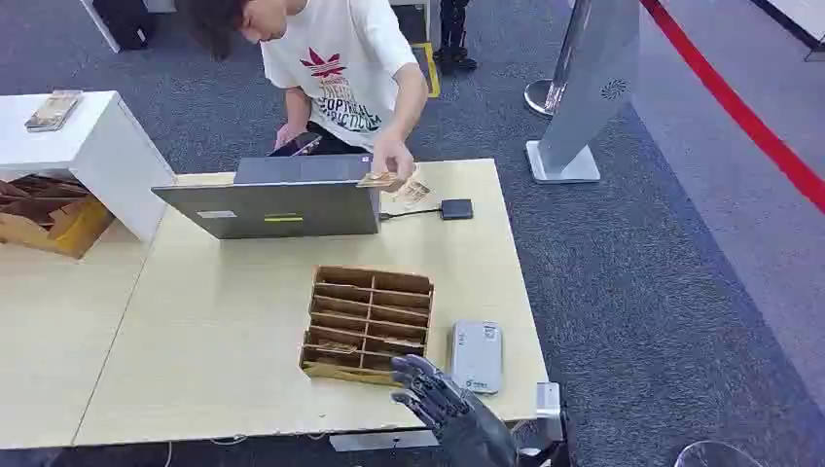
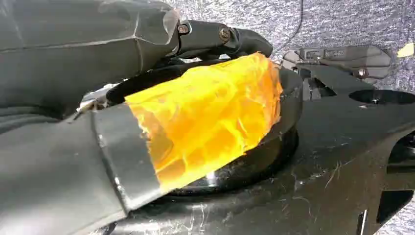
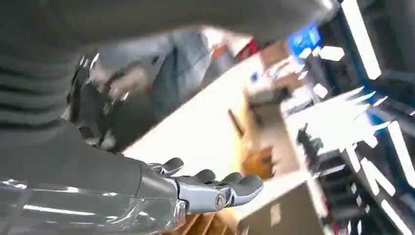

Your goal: Pass the card to the sensor for recognition and then transmit it.

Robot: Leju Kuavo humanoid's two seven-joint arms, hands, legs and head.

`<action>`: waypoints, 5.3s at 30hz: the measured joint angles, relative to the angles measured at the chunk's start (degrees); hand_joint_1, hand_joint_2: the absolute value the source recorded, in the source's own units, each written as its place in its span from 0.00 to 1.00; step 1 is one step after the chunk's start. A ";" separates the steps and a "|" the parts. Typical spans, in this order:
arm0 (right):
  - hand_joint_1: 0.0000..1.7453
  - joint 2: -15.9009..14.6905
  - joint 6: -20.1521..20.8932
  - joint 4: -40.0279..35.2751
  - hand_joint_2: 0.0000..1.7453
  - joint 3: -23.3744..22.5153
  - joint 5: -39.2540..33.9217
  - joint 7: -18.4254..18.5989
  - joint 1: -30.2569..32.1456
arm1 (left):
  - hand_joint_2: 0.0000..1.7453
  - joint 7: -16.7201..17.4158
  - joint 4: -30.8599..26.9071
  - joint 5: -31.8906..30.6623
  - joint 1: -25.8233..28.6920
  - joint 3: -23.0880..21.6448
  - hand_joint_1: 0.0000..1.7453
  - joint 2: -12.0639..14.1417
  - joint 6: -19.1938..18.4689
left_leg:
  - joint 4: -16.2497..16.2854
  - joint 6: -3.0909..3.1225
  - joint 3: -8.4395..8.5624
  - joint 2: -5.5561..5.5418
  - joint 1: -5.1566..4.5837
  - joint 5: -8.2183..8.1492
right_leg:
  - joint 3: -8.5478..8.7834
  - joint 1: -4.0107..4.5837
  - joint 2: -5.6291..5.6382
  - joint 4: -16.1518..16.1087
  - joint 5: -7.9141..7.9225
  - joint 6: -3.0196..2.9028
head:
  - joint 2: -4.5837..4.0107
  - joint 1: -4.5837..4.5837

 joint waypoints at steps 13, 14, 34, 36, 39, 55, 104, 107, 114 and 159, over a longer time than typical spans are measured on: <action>0.00 3.52 -25.26 -13.46 1.00 -2.14 48.54 3.10 -8.44 | 0.00 -0.35 1.64 2.66 -0.04 -0.18 0.00 -1.11 0.42 | 0.00 0.00 0.02 0.01 0.00 0.03 | 0.02 0.00 0.01 0.01 0.02 0.00 | 0.00 0.00; 0.00 3.54 -25.84 -13.59 1.00 -1.99 49.57 3.21 -8.88 | 0.00 -0.26 1.68 2.64 -0.05 -0.24 0.00 -1.14 0.42 | 0.00 0.00 0.02 0.01 0.00 0.03 | 0.02 0.00 0.01 0.01 0.02 0.00 | 0.00 0.00; 0.00 4.90 -42.24 -6.38 1.00 5.95 90.66 13.75 -26.56 | 0.00 2.62 2.43 0.24 -0.90 -4.81 0.00 -0.94 -1.31 | 0.00 -0.02 0.03 -0.06 0.00 0.05 | 0.05 0.00 -0.01 0.02 0.04 0.00 | 0.00 0.00; 0.00 4.96 -44.03 -3.95 1.00 6.54 94.26 14.95 -28.28 | 0.00 3.00 2.40 -0.11 -0.95 -5.47 0.00 -0.70 -1.55 | 0.00 -0.02 0.03 -0.06 0.00 0.05 | 0.06 0.00 -0.01 0.02 0.04 0.00 | 0.00 0.00; 0.00 4.98 -46.56 -0.29 1.00 7.45 99.03 16.24 -30.77 | 0.00 3.58 2.27 -0.46 -1.05 -6.62 0.00 -0.48 -1.70 | 0.00 -0.02 0.04 -0.06 0.00 0.05 | 0.05 0.00 -0.01 0.02 0.04 0.00 | 0.00 0.00; 0.97 5.20 -50.02 11.32 1.00 10.21 106.28 18.49 -36.78 | 0.00 5.00 -0.22 -0.72 -1.09 -9.46 0.00 1.25 -1.64 | 0.01 -0.02 0.03 -0.08 0.00 0.05 | 0.05 0.00 -0.02 0.02 0.04 0.00 | 0.00 0.00; 1.00 8.57 -40.83 6.55 1.00 5.22 71.61 15.58 -30.87 | 0.00 3.47 -0.37 3.06 -0.68 -9.46 0.00 0.87 -1.36 | 0.01 -0.03 -0.01 -0.08 0.01 0.05 | 0.00 0.01 -0.03 0.02 0.03 0.00 | 0.00 0.00; 1.00 9.77 -34.84 1.20 1.00 1.85 54.89 15.26 -28.80 | 0.00 2.49 0.22 4.46 -0.59 -9.46 0.00 0.44 -1.40 | 0.01 -0.02 -0.03 -0.09 0.01 0.05 | -0.03 0.01 -0.04 0.02 0.03 0.00 | 0.00 -0.02; 1.00 9.42 -25.02 -7.27 1.00 -6.51 25.91 13.73 -23.30 | 0.00 1.79 1.46 7.21 -0.56 -9.46 0.00 -0.26 -1.42 | 0.02 -0.01 -0.04 -0.09 -0.01 0.04 | -0.02 -0.01 -0.06 0.00 0.03 0.01 | 0.00 0.00; 1.00 1.92 -23.12 -6.47 1.00 -17.22 74.76 28.17 -7.02 | 0.00 3.63 2.40 14.58 -0.92 -9.51 0.00 -1.03 -1.36 | 0.01 0.01 -0.03 -0.05 -0.02 0.03 | -0.01 -0.02 -0.04 0.00 0.02 0.01 | 0.00 0.00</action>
